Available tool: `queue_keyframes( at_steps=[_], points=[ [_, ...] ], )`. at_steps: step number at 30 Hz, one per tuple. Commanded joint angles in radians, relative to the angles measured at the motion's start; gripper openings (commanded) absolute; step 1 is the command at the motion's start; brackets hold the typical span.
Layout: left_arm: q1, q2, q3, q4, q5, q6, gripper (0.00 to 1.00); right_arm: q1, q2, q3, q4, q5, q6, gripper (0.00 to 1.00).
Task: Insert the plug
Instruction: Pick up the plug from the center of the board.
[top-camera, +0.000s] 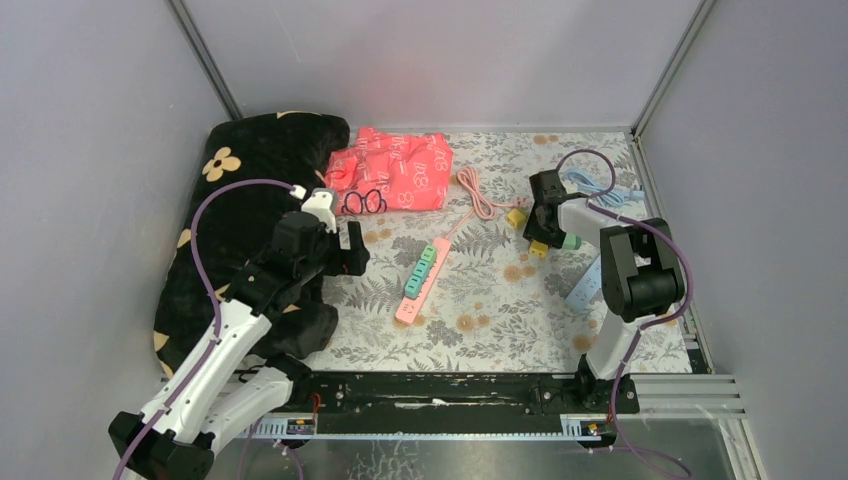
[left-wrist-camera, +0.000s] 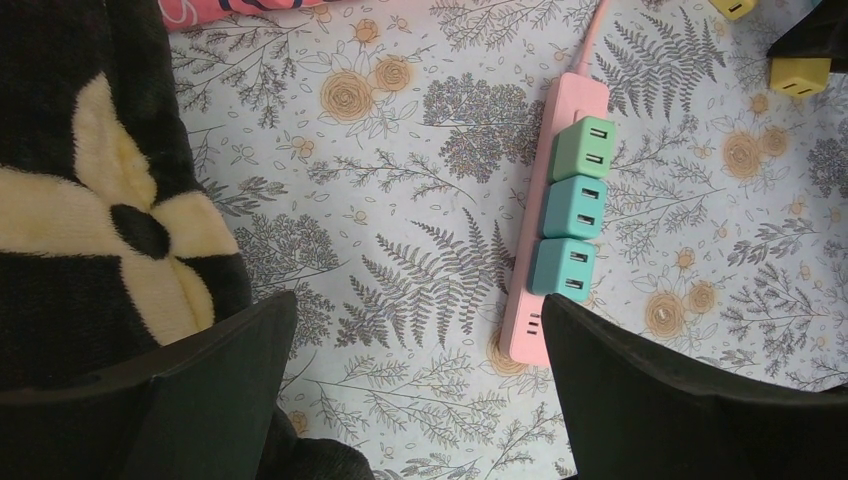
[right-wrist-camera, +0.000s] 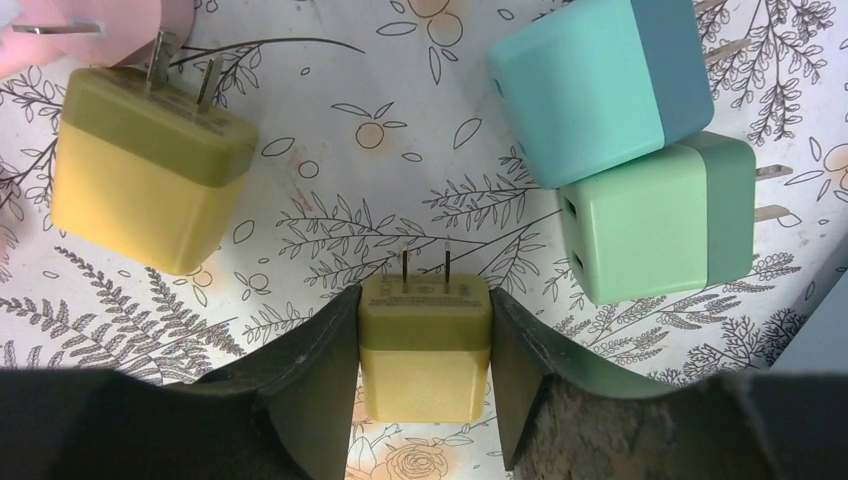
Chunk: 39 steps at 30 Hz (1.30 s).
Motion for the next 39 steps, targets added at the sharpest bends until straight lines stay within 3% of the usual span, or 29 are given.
queue_keyframes(
  at_steps=[1,10,25,39],
  points=[
    [0.016,-0.002,-0.012,0.069,0.031,0.022,1.0,-0.005,-0.06,-0.029,0.031,-0.036,0.022,0.38],
    [0.023,0.007,0.001,0.09,0.065,-0.024,1.0,0.002,-0.211,-0.147,0.128,-0.15,0.11,0.24],
    [0.001,-0.019,-0.046,0.214,0.21,-0.24,1.0,0.058,-0.46,-0.357,0.322,-0.324,0.346,0.2],
    [-0.281,0.066,-0.146,0.486,0.06,-0.441,1.0,0.133,-0.635,-0.532,0.514,-0.41,0.56,0.2]
  ],
)
